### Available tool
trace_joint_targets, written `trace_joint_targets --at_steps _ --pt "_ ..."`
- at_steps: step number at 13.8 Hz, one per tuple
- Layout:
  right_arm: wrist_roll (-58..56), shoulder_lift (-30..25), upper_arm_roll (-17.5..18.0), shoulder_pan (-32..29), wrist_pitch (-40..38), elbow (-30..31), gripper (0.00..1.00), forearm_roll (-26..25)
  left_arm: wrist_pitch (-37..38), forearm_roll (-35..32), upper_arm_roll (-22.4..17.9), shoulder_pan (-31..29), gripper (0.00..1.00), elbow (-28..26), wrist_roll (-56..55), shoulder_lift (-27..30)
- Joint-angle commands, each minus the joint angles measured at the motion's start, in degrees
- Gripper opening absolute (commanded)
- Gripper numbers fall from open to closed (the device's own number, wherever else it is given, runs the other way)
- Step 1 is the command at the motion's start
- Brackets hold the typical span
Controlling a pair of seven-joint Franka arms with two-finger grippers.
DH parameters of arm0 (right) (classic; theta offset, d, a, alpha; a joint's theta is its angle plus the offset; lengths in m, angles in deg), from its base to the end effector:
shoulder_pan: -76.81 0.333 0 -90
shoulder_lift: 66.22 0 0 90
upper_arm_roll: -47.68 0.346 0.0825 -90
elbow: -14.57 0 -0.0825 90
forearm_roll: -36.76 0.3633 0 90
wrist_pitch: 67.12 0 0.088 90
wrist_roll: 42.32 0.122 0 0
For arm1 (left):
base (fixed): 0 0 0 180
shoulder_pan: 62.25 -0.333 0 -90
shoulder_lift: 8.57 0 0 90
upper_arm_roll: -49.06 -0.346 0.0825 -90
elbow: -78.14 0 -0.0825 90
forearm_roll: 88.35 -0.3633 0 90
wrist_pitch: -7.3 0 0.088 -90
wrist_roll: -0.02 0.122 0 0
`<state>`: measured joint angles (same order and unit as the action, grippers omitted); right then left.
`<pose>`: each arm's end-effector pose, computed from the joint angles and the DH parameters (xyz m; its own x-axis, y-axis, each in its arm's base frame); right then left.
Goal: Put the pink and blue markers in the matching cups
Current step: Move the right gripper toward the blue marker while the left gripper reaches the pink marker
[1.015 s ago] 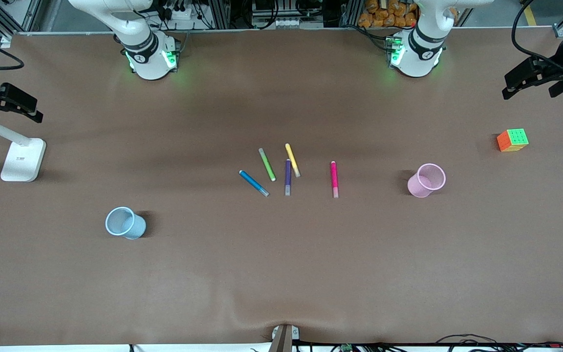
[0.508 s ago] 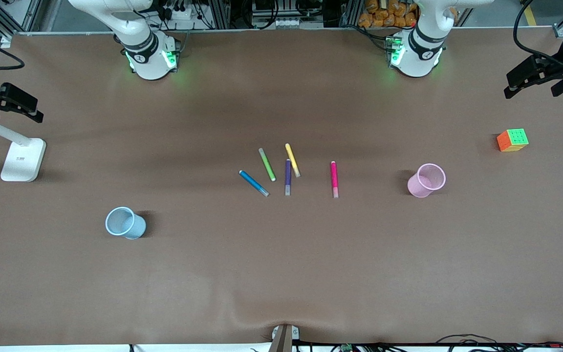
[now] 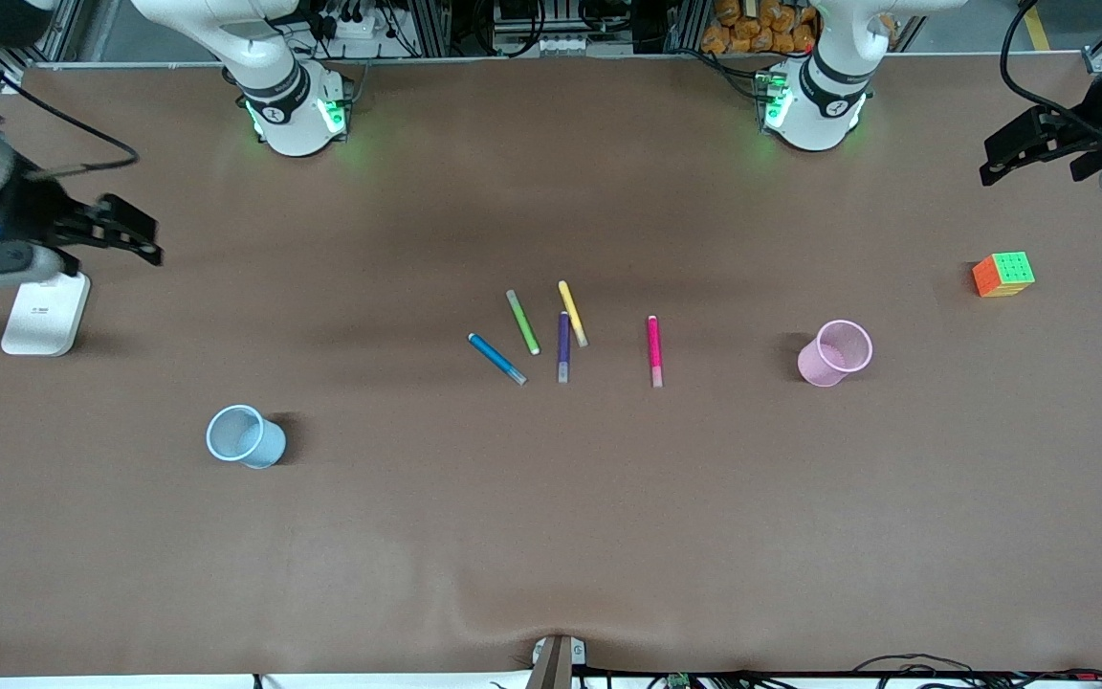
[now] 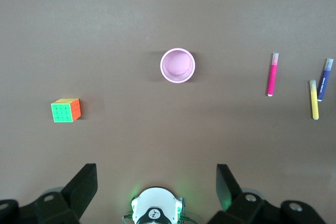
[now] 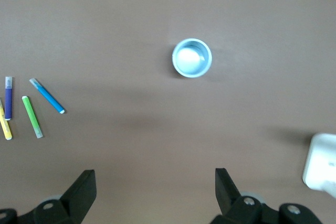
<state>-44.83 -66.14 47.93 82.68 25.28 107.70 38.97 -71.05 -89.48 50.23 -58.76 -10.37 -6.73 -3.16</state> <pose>0.5331 0.0617 0.6178 0.9888 0.1484 -0.0125 0.1478 -0.9882 -0.0391 0.4765 -0.0368 0.6819 0.9960 0.0409 -0.0797 0.0386 -0.9988 -0.0311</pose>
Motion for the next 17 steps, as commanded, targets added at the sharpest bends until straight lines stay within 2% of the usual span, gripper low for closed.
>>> trace_joint_targets --at_steps 1,7,9,17 --pt "0.3 2.1 0.9 3.1 2.8 1.1 1.0 0.6 1.1 -0.6 0.2 -1.6 1.0 0.9 -0.5 -0.3" --pt "0.2 10.9 1.3 11.3 9.5 1.1 1.0 1.2 1.9 -0.6 0.2 -2.4 1.0 0.6 -0.9 -1.5" --pt "0.3 13.5 1.3 13.3 12.4 1.2 1.0 1.3 1.9 -0.5 0.2 -3.6 1.0 1.1 -1.8 -3.4" --pt "0.3 24.6 1.3 15.7 20.6 1.4 1.0 1.5 1.9 -0.4 0.1 -4.2 1.0 1.6 -1.9 -8.7"
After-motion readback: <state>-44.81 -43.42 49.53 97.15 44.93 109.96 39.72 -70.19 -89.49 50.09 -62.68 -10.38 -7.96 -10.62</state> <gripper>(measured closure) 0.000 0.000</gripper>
